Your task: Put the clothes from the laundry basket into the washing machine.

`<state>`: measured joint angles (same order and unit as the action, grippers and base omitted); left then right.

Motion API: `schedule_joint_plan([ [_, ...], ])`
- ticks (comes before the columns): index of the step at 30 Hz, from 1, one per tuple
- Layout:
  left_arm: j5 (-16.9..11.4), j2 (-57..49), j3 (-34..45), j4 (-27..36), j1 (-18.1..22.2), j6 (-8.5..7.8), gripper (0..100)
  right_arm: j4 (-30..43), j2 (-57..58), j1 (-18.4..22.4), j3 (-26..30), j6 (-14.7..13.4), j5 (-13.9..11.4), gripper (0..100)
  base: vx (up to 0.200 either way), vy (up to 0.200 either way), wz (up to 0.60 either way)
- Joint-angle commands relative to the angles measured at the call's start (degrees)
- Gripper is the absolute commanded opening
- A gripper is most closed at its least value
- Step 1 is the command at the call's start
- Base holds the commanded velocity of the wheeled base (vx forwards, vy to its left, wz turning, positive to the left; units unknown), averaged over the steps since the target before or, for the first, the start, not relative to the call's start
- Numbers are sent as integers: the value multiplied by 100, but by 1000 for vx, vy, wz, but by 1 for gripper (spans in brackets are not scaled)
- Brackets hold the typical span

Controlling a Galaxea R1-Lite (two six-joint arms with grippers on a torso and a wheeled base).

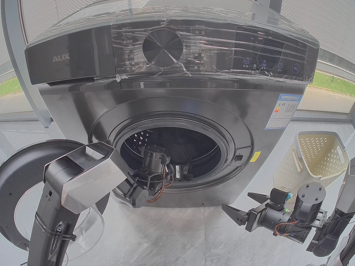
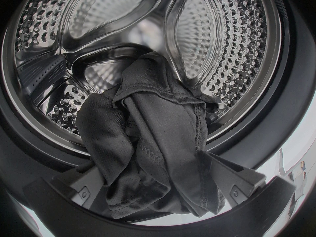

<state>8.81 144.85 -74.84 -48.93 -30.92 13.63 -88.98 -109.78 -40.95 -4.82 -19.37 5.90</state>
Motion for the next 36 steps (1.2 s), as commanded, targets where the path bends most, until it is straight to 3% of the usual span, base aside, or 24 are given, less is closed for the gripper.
schedule_joint_plan([
  [1,-2,35,-13,7,-29,8,100,-58,-17,-1,-2,-5,-1,100,0,0,0],
  [5,-2,87,-22,24,-37,8,100,-58,-9,-1,-2,-5,-1,100,0,0,0],
  [6,-2,96,-40,24,-37,8,0,-58,-17,-1,7,3,-1,100,0,0,0],
  [15,15,105,-251,-2,7,17,0,-58,-9,-36,-2,-5,-1,100,0,0,0],
  [16,85,114,-646,-2,51,43,0,-58,-9,-36,-2,-5,-1,100,0,0,0],
  [28,560,492,-1885,-196,235,35,0,-58,0,-36,-28,-5,8,100,0,0,0],
  [36,622,615,-2254,-213,288,26,0,-58,0,-36,-28,-5,8,100,0,0,0],
])
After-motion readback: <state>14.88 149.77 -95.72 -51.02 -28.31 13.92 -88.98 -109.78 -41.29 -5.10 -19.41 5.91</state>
